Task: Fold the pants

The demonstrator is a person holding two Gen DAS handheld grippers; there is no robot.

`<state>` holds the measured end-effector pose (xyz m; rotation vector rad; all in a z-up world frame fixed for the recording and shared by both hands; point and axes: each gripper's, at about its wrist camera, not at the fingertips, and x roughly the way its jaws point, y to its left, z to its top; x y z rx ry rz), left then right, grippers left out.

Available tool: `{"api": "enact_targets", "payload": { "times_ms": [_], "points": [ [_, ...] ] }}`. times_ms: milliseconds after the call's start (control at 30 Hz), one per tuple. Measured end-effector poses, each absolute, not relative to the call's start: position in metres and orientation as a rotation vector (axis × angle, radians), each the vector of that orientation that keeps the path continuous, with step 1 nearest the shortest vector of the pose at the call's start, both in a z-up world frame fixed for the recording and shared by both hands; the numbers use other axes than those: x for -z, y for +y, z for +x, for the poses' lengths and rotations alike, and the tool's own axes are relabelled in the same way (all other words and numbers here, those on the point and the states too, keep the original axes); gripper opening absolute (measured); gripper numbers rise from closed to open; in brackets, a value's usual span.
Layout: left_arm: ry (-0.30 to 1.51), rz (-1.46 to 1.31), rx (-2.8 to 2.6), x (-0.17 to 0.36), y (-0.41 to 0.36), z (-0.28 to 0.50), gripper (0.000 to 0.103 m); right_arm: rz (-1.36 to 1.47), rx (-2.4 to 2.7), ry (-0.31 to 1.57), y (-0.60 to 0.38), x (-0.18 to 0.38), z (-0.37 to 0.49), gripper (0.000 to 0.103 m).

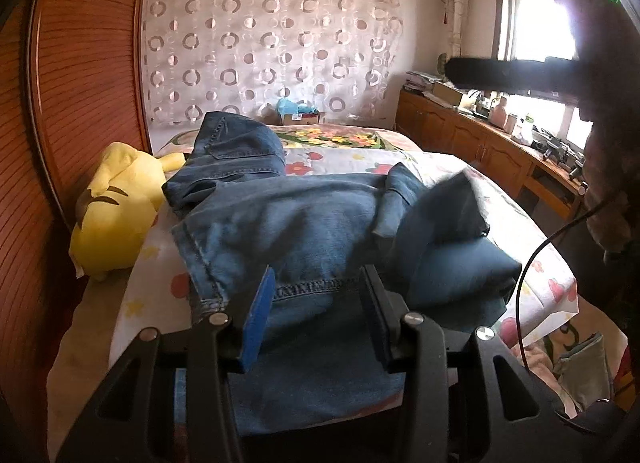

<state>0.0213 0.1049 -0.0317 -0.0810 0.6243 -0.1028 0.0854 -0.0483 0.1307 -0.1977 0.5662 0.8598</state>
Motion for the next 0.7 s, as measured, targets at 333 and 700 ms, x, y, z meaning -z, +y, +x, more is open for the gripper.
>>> {"api": "enact_targets", "payload": {
  "times_ms": [333,700],
  "points": [
    [0.638,-0.081,0.162,0.041,0.088,0.026,0.042,-0.176,-0.701,0.626,-0.110,-0.097,0.105,0.040],
    [0.638,-0.034,0.296,0.030,0.030,0.033,0.042,-0.150,-0.607,0.740,-0.164,-0.046,0.114,0.043]
  ]
}}
